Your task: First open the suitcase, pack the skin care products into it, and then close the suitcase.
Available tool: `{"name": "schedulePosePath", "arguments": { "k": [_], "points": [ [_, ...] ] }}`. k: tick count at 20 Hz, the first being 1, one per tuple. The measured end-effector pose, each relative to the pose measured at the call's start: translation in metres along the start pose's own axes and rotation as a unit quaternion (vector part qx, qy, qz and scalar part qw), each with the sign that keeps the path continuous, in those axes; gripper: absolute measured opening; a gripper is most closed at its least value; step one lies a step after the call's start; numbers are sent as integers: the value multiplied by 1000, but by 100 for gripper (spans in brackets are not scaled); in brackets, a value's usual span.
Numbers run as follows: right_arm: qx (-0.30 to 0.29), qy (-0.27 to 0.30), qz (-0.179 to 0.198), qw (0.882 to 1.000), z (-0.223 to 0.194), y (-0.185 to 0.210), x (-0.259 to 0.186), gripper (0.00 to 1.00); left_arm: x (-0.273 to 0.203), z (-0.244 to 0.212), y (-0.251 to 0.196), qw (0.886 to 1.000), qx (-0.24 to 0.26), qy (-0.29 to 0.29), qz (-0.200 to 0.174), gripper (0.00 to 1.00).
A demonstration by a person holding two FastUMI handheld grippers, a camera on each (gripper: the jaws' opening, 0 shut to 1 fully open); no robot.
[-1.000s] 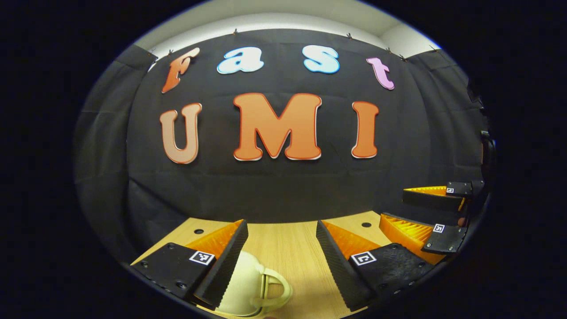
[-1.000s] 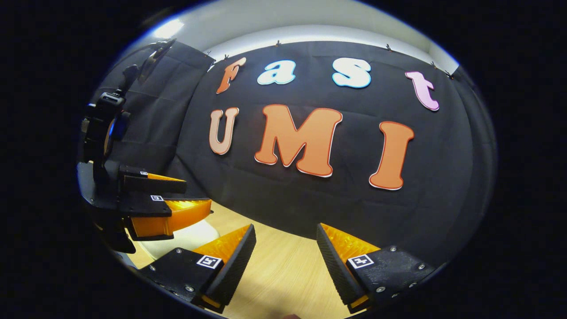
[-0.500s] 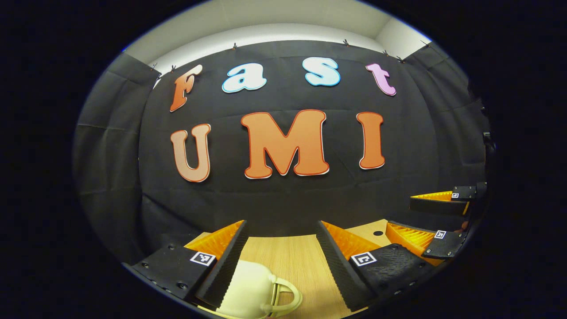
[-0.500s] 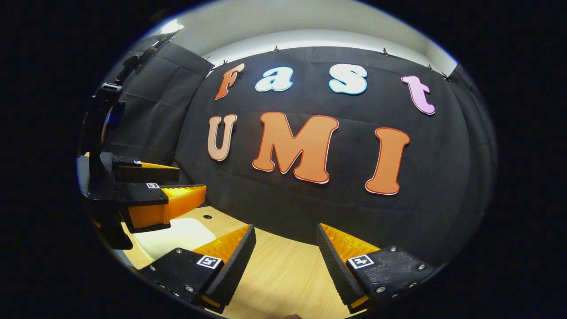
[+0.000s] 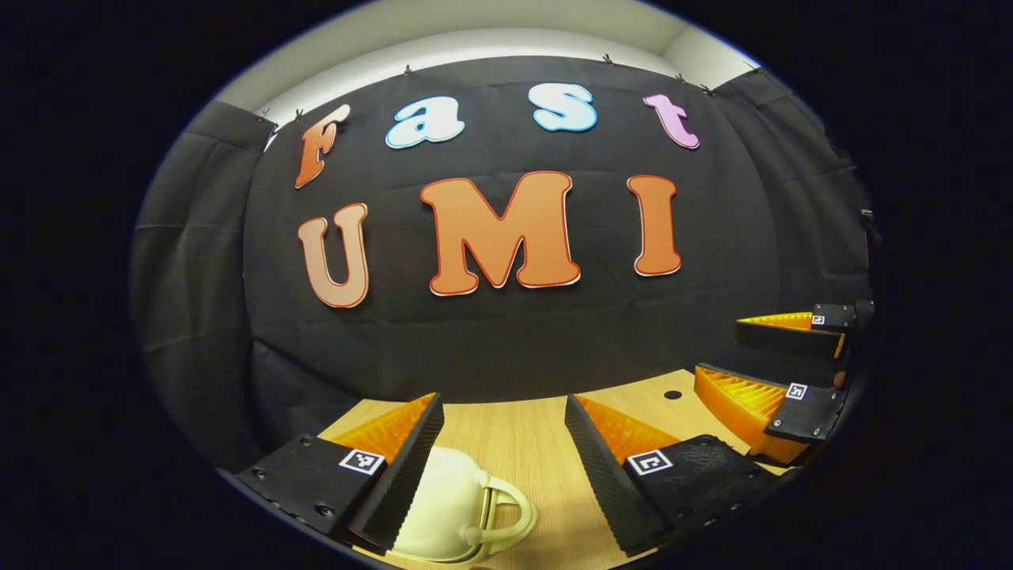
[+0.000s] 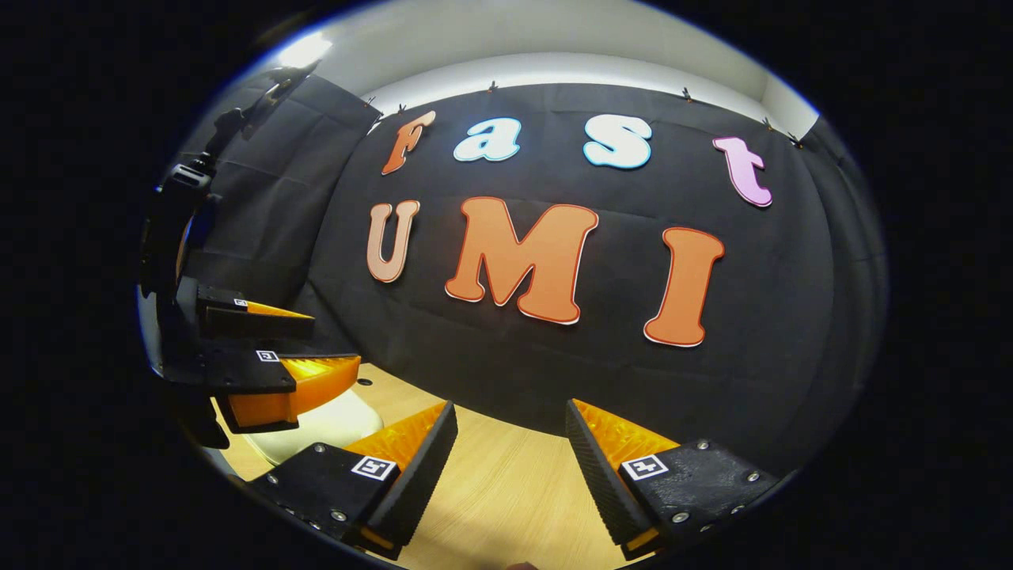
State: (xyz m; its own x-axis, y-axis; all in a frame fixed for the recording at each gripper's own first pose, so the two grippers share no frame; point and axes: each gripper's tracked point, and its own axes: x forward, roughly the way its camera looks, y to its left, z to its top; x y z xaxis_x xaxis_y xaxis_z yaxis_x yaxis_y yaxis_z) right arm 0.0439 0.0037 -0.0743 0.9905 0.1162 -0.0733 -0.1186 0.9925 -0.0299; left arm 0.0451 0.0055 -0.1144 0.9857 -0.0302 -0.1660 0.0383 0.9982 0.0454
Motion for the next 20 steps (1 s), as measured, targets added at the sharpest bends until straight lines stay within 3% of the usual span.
{"name": "schedulePosePath", "arguments": {
  "k": [4,7,12,20],
  "points": [
    [6,-1,22,1000,-1,8,-5,88,-4,5,0,1000,4,-9,14,95],
    [5,-16,22,1000,8,8,-9,94,-8,2,1,1000,-6,-10,18,94],
    [8,-19,31,999,7,13,-12,94,-21,-3,4,999,-4,-7,33,94],
    [18,-16,22,999,9,10,-13,95,-25,-8,7,999,-2,-5,33,95]
  ]
}}
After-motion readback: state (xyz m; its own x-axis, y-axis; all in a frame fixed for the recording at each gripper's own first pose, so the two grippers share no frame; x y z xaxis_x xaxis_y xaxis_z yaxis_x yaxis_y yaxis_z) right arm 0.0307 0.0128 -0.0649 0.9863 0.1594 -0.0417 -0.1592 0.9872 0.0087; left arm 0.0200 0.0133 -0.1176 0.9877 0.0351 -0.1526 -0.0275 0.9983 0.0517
